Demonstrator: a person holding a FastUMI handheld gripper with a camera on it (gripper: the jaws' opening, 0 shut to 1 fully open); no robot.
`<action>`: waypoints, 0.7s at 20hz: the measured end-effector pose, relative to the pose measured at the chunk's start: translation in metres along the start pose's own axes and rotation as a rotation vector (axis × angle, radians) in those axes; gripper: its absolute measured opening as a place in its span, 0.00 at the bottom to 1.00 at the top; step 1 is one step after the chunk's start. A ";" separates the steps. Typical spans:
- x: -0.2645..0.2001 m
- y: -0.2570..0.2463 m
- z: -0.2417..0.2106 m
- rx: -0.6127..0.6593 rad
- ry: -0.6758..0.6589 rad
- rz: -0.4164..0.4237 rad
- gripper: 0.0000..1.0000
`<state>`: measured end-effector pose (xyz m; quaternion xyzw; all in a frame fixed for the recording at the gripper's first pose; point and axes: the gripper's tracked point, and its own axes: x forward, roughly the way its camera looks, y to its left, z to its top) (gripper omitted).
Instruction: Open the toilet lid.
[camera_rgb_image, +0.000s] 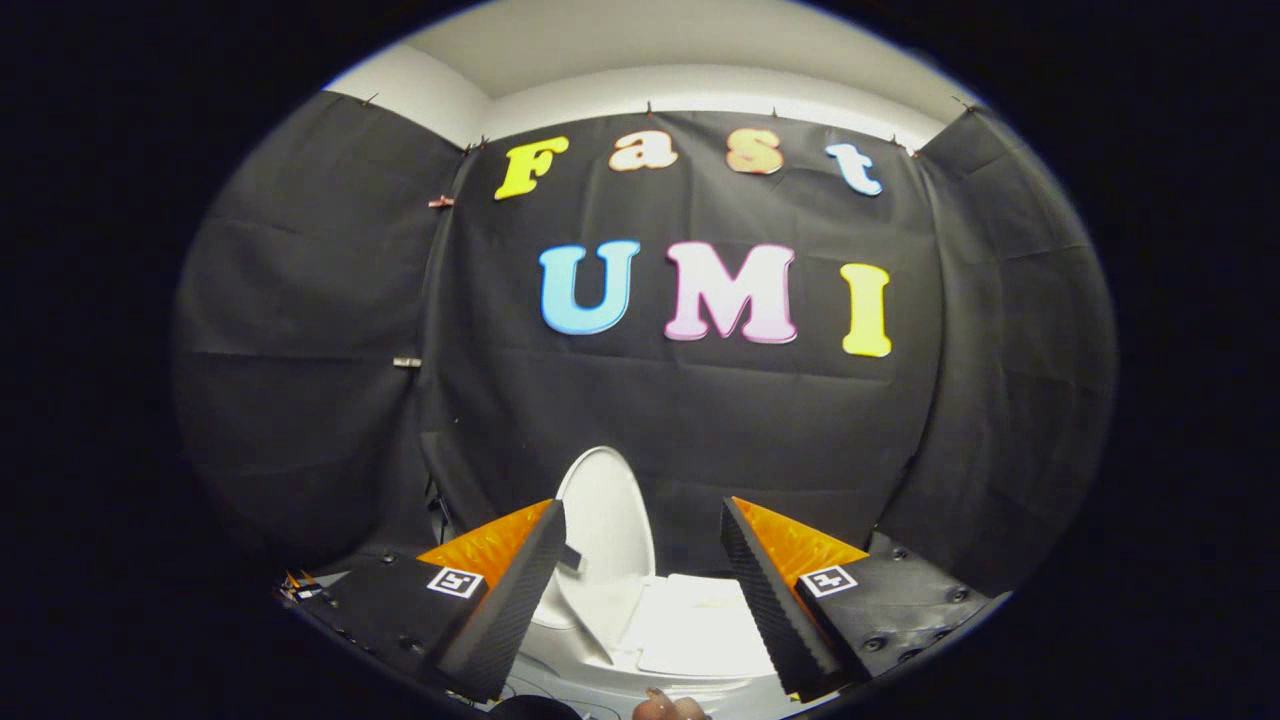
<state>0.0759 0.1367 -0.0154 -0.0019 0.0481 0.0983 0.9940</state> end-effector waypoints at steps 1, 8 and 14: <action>-0.011 -0.009 0.009 0.004 -0.020 -0.010 0.99; -0.092 -0.068 0.047 0.018 -0.085 -0.069 0.99; -0.109 -0.083 0.047 0.010 -0.090 -0.094 0.98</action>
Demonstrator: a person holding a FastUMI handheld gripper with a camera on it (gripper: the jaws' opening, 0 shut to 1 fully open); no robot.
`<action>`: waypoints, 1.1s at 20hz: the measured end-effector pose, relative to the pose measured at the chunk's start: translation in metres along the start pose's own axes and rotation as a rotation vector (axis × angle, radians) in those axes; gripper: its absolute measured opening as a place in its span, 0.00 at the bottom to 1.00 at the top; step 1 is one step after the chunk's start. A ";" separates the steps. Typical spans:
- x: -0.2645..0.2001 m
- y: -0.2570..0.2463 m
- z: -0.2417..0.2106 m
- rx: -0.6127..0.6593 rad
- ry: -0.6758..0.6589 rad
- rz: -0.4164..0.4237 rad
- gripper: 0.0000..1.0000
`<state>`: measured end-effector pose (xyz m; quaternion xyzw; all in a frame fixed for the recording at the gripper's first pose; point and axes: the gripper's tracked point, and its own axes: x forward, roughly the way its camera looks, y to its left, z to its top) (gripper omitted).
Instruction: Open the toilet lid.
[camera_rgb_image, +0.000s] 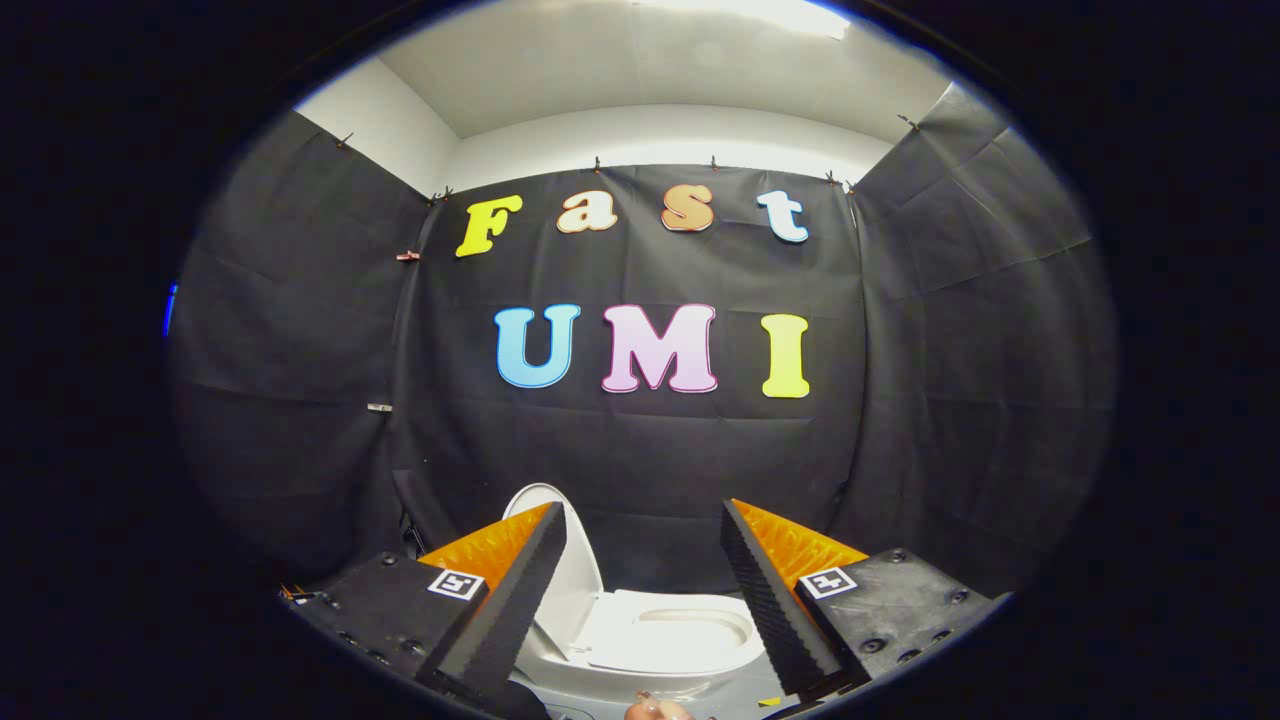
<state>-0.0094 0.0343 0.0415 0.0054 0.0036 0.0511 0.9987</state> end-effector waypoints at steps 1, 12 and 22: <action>-0.001 0.000 0.000 -0.003 -0.001 0.000 0.98; -0.007 0.003 0.010 -0.012 -0.030 0.007 0.99; -0.010 -0.001 0.011 -0.002 -0.024 -0.009 0.99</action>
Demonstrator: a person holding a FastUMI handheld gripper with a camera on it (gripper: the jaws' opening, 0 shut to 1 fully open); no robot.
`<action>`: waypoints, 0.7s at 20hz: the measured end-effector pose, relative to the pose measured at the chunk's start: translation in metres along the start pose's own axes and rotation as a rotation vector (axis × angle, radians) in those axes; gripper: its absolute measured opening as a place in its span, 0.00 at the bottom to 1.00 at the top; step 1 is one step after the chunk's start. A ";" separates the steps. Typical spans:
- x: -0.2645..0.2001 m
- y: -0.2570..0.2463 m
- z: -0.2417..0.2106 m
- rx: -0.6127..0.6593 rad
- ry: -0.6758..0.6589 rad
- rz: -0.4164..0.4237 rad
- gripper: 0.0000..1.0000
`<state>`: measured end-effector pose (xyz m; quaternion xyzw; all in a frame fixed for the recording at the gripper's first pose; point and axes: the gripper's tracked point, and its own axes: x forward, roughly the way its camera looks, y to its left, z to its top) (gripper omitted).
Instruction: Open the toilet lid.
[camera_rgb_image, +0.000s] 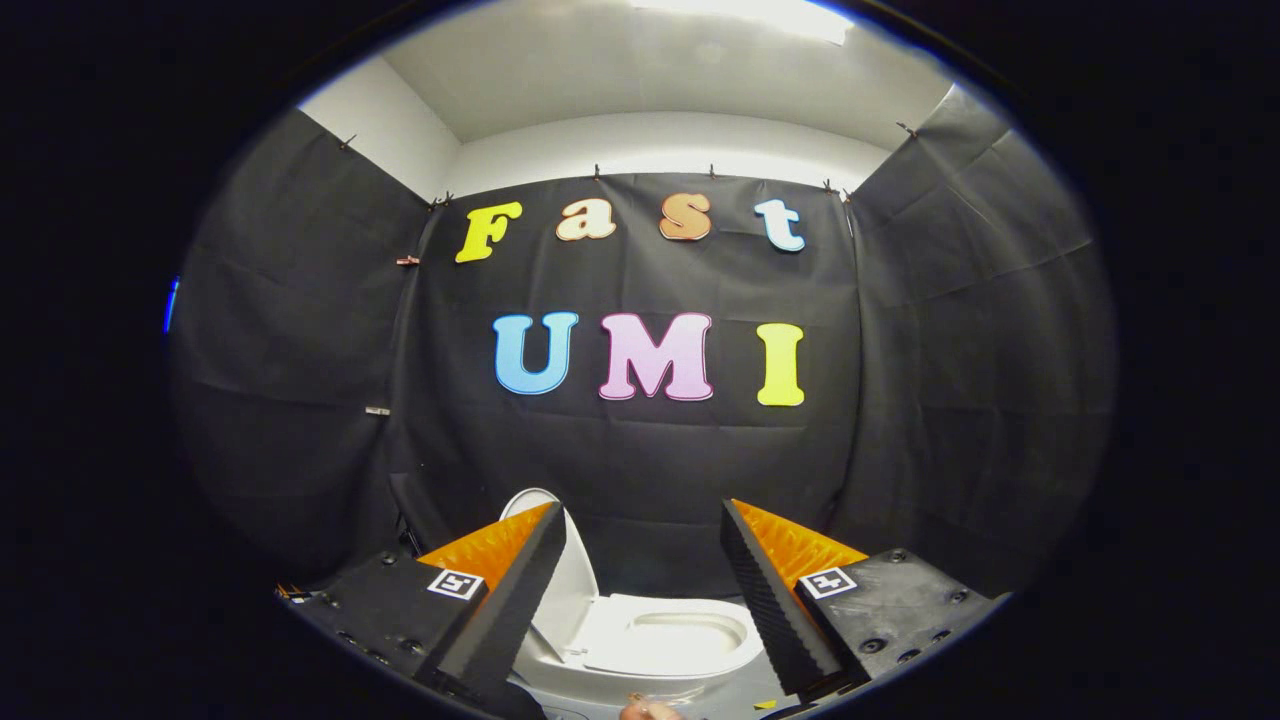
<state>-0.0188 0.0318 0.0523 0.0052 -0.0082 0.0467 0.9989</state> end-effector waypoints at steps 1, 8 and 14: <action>0.000 0.000 0.001 0.002 0.000 0.000 0.99; 0.000 0.002 0.001 0.002 0.001 -0.001 0.99; 0.001 0.008 0.002 0.007 0.005 0.010 0.99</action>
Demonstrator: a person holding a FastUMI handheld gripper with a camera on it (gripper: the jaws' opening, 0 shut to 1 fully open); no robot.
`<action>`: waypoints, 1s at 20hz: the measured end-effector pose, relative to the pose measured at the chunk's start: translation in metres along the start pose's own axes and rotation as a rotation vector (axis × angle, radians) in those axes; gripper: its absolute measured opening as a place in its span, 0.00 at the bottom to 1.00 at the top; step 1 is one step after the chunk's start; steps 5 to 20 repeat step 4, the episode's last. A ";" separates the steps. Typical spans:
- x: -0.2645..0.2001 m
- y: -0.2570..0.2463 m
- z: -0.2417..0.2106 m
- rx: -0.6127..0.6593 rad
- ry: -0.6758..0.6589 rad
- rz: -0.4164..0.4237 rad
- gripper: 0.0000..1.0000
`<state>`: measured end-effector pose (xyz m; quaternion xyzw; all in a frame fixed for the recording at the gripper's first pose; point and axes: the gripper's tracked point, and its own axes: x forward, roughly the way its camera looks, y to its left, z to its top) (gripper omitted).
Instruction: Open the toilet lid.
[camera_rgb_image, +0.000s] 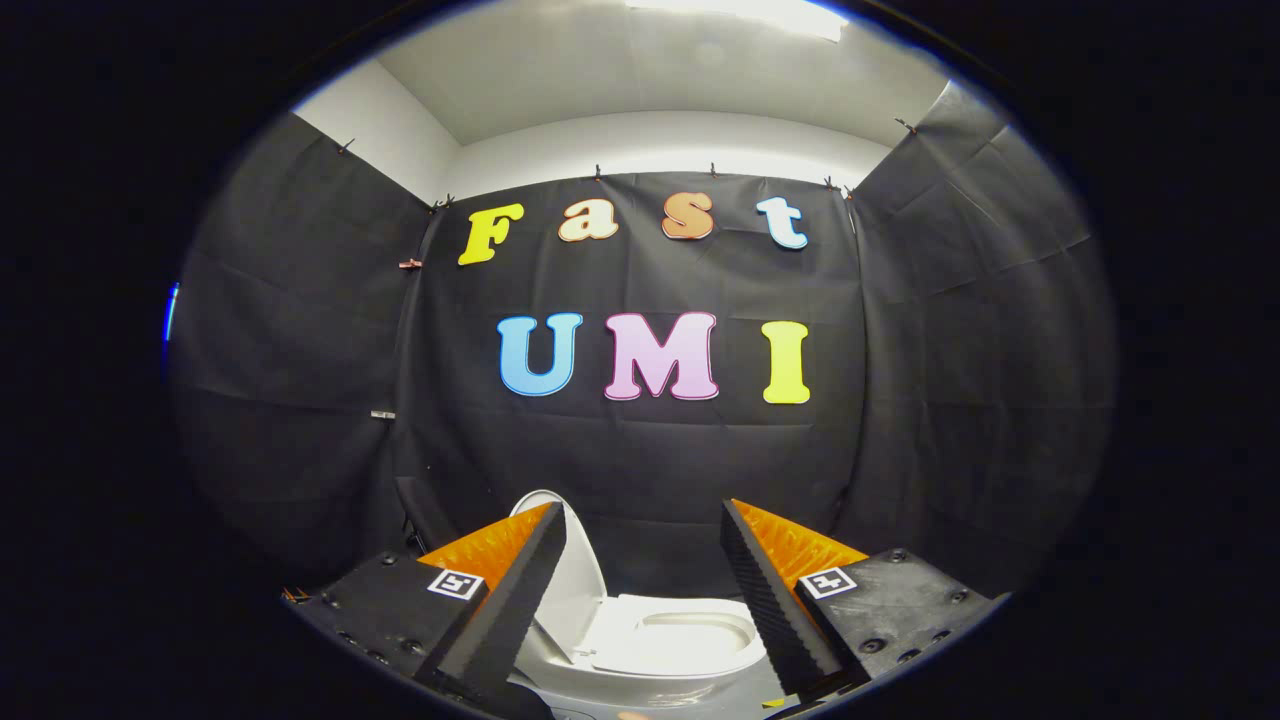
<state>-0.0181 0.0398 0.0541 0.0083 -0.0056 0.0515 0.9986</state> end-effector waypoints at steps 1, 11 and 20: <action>0.000 0.001 0.000 -0.002 0.001 0.003 0.99; 0.000 0.002 0.000 -0.003 0.004 0.001 0.99; 0.000 0.002 0.000 -0.003 0.004 0.001 0.99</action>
